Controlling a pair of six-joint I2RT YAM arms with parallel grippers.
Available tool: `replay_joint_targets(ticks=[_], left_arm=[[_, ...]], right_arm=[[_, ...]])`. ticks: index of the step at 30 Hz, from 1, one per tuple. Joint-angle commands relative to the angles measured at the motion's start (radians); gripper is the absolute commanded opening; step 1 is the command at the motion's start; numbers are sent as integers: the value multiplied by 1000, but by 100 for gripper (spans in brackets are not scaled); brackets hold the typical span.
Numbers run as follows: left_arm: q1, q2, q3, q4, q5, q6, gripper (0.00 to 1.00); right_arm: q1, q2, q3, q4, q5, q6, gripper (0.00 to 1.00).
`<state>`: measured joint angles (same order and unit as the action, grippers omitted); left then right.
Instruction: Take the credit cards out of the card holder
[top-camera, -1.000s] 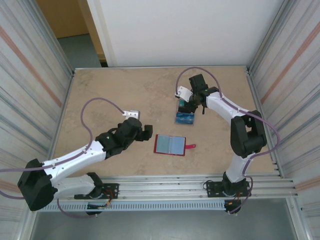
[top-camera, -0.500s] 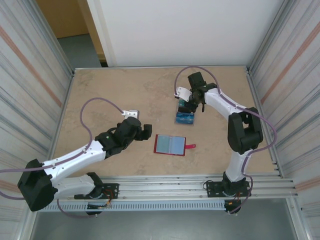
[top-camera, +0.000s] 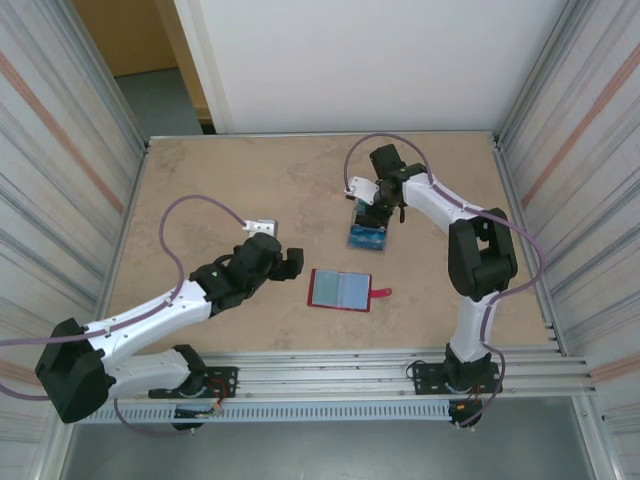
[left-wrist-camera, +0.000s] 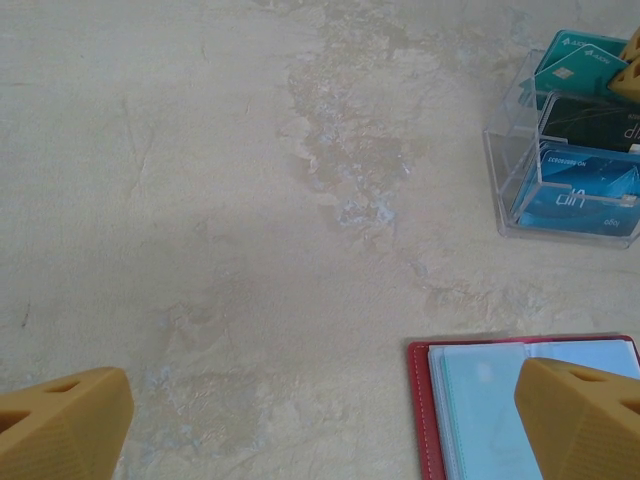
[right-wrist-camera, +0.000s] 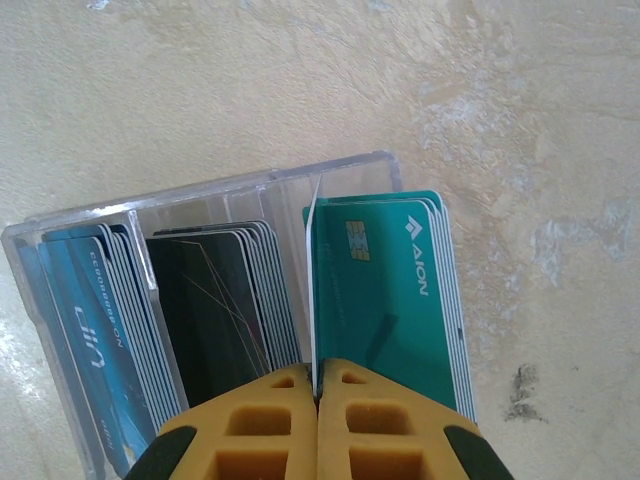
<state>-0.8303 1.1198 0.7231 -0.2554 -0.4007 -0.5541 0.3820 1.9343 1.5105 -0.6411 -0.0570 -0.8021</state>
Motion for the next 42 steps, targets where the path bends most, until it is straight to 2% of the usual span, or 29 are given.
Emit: replay_joint_targets(ticks=[1,11,15,19,24,42], left_arm=[[7,-15,0,24,-6,-1,99],[9,-8,4,22,-3,1,99],[8,-3,6,30,1,5,99],[9,2,9,37,7,6,99],[9,8,10,41,10,5,99],[9,-8,6,45,18,11,99]], right_arm=[[18,49,34,-56,-43,-21,0],[40,64,80,-95,-99,-1,0],[39,70,104,-102,-68,29,1],[37,81,132,-120,-26,54,15],[37,75,130,-105,0,71,22],[21,55,119,38,125,137,17]])
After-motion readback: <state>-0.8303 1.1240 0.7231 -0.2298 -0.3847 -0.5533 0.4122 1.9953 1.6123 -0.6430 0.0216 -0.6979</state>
